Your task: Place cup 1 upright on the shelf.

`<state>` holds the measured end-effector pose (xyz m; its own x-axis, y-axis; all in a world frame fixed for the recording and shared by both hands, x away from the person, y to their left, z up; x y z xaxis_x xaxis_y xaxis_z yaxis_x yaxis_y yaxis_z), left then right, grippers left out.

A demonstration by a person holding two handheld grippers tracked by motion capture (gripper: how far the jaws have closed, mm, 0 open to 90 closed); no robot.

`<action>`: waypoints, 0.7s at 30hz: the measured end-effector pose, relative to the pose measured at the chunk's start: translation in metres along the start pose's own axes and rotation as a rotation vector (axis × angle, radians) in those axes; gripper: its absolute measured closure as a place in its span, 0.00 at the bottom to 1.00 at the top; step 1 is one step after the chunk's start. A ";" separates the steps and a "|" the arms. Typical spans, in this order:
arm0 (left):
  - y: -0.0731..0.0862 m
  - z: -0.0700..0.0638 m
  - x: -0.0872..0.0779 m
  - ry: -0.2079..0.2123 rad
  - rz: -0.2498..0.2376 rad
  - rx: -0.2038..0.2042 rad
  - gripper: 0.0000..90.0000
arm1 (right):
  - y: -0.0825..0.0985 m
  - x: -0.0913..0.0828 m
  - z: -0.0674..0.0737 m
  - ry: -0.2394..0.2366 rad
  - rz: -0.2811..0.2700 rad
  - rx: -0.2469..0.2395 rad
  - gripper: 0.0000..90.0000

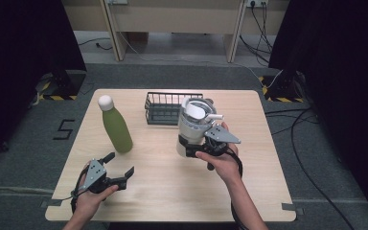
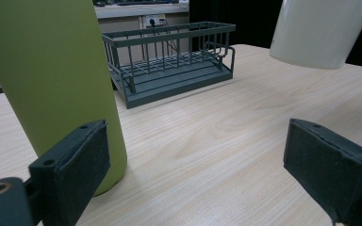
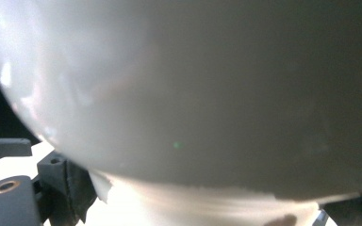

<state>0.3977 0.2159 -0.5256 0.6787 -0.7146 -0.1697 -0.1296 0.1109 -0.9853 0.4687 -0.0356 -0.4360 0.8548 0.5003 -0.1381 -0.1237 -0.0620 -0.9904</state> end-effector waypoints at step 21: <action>0.000 0.000 0.001 -0.002 0.000 0.000 0.09 | -0.015 0.021 -0.018 0.048 0.001 0.015 0.11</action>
<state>0.3981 0.2148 -0.5260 0.6799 -0.7134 -0.1698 -0.1299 0.1108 -0.9853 0.4978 -0.0398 -0.4243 0.8780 0.4579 -0.1394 -0.1316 -0.0491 -0.9901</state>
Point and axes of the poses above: each handheld gripper's, and its own axes: x roughly forward along the jaws, y roughly out of its underside, z roughly to its left, the point moved 9 cm from there along x, roughly forward along the jaws, and after that the axes turned 13 degrees about y, right-handed, at the moved point
